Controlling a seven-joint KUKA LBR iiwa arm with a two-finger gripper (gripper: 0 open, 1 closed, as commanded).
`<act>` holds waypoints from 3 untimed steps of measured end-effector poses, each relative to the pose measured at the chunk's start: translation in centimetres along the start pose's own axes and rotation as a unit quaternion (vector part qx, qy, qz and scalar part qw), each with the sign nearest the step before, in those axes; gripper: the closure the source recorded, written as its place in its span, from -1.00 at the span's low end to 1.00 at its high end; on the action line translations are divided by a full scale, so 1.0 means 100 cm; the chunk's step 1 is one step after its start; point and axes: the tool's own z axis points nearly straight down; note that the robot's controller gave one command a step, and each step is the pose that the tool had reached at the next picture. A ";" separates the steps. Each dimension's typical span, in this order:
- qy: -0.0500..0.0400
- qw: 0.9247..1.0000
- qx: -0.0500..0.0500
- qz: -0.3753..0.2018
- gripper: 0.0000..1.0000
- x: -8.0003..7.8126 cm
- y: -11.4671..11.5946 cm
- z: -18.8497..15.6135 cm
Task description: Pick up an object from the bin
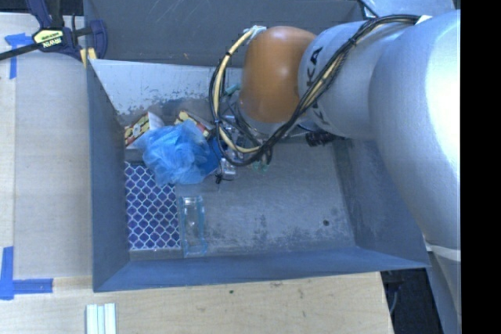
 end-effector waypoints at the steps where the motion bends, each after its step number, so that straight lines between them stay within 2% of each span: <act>1: 0.004 0.999 0.002 -0.053 -1.00 0.003 0.022 -0.021; 2: 0.000 0.999 0.000 0.043 -1.00 0.001 0.016 0.013; 3: 0.000 1.000 0.002 0.004 1.00 0.003 0.038 0.011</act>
Offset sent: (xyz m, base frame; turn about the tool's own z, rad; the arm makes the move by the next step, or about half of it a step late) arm 0.0008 0.0174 -0.0125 0.0867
